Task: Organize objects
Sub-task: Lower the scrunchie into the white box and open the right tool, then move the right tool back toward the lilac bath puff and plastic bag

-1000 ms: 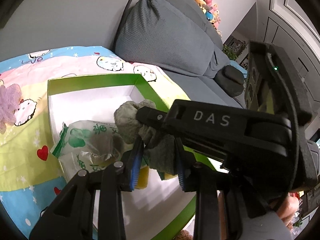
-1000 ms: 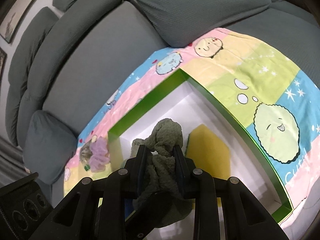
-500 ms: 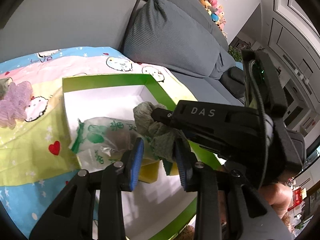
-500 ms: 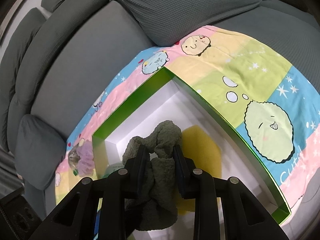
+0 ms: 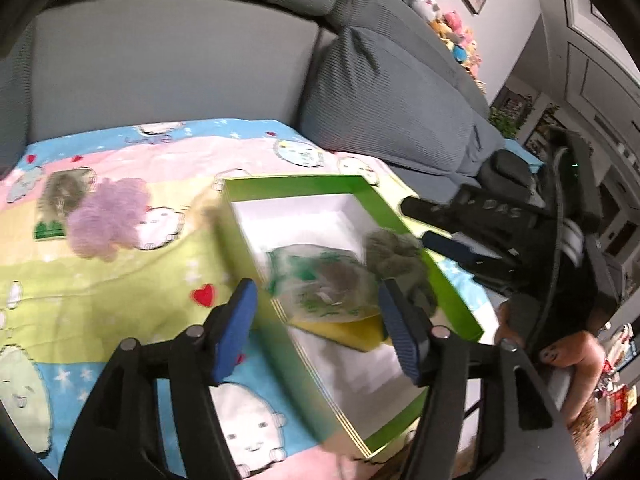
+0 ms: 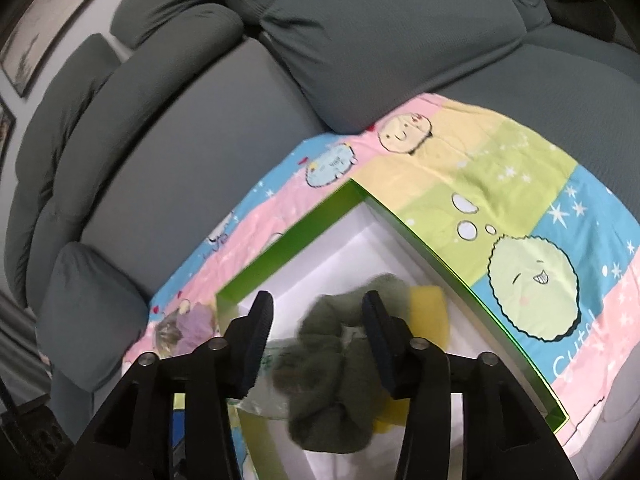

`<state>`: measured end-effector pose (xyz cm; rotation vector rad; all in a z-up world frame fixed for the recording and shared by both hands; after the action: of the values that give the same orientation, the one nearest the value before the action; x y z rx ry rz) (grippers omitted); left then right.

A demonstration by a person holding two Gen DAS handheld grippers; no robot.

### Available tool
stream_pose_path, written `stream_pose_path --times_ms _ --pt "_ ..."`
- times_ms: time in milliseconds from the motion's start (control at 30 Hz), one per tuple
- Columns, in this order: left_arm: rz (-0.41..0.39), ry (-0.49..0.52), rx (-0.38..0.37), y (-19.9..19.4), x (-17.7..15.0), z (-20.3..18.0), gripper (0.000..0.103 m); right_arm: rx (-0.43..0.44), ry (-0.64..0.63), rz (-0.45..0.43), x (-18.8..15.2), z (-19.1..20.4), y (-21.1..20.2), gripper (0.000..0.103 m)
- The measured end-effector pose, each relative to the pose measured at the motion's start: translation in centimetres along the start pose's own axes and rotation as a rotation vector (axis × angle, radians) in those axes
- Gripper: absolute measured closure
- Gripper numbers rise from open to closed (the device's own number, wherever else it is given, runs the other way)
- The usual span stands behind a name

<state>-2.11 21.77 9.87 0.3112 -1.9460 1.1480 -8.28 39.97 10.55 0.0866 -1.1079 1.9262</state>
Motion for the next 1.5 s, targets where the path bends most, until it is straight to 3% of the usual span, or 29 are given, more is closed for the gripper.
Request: stream_pose_path --times_ms 67,233,400,500,600,967,1133,1400,1500 --pt "-0.006 -0.004 0.033 -0.7 -0.2 0.9 0.030 0.011 -0.015 -0.014 -0.1 0.5 -0.3 0.043" --pt "-0.017 -0.038 0.116 -2.5 -1.2 4.0 0.023 0.040 -0.050 -0.036 -0.6 2.0 -0.9 0.035" --pt "-0.050 -0.092 0.235 -4.5 -3.4 8.2 0.021 0.115 -0.097 -0.009 -1.6 4.0 -1.4 0.034" --pt "-0.056 -0.193 0.277 -5.4 -5.0 11.5 0.021 0.169 -0.134 -0.002 -2.7 5.7 -1.7 0.024" --pt "-0.036 -0.295 0.310 -5.7 -6.2 14.4 0.021 0.183 -0.196 0.008 -4.1 7.7 -1.6 0.023" --pt "-0.010 -0.493 0.496 -7.5 -8.4 20.2 0.018 0.240 -0.363 0.173 -10.9 13.6 0.7 0.022" --pt "-0.030 -0.582 0.477 -8.8 -8.9 22.5 0.018 0.293 -0.337 0.338 -14.1 15.5 2.7 0.022" --pt "-0.033 -0.686 0.441 -9.8 -9.9 25.0 0.018 0.193 -0.395 0.329 -16.8 20.3 6.2 0.022" --pt "-0.030 -0.723 0.449 -10.5 -10.5 25.8 0.018 0.058 -0.490 0.210 -17.5 23.0 8.6 0.022"
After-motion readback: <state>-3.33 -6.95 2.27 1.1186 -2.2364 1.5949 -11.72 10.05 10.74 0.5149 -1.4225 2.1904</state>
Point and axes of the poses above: each gripper's, at about its wrist camera, not at the fingertips, and y roughly the way its jaws point, z to its left, x to its top, the point moved 5 cm from there along y, roughly the way its jaws point, and after that the axes turned 11 degrees about y, right-handed, at the moved point
